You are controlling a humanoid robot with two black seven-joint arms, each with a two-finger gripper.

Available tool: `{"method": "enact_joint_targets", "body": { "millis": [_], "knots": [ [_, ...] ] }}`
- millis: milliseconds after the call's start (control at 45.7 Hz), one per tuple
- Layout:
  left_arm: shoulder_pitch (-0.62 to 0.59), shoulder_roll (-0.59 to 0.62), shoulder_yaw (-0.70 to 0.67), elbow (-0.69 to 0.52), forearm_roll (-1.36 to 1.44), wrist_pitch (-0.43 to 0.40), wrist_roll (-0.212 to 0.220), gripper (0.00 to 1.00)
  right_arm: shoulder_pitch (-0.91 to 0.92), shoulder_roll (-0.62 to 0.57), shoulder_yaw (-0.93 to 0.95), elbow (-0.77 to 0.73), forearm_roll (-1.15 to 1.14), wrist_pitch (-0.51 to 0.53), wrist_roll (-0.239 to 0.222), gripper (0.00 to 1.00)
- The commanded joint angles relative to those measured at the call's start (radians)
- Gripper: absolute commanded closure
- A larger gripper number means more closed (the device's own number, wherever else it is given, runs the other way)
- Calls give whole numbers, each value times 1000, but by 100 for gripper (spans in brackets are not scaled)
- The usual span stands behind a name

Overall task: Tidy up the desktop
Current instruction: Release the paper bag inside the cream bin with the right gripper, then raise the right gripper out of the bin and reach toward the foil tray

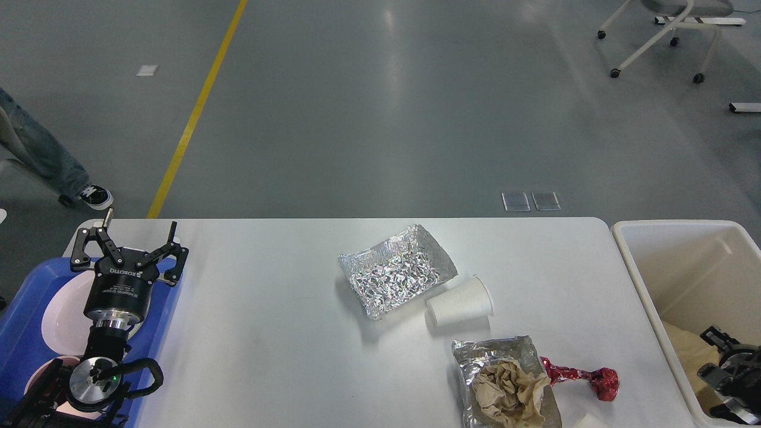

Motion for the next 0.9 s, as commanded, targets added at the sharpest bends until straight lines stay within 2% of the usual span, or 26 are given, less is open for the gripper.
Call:
{"method": "enact_joint_targets", "body": {
  "millis": [0,175,394,526,613,788,876],
  "knots": [
    [0,0,0,0,0,0,0,4,7,-7,-2,2,0,2,0,0],
    [0,0,0,0,0,0,0,3,86,-27,-34,20,-36,54,-3,0],
    [0,0,0,0,0,0,0,3,375,-176,-117,289,-316,209,-34,0],
    [0,0,0,0,0,0,0,4,559,-196,-206,430,-480,327,-57,0],
    [0,0,0,0,0,0,0,3,701,-196,-280,510,-501,407,-57,0],
    [-2,0,0,0,0,0,0,3,971,-191,-357,695,-493,454,-54,0],
    [-2,0,0,0,0,0,0,3,1114,-191,-366,827,-488,534,-54,0]
  ]
}}
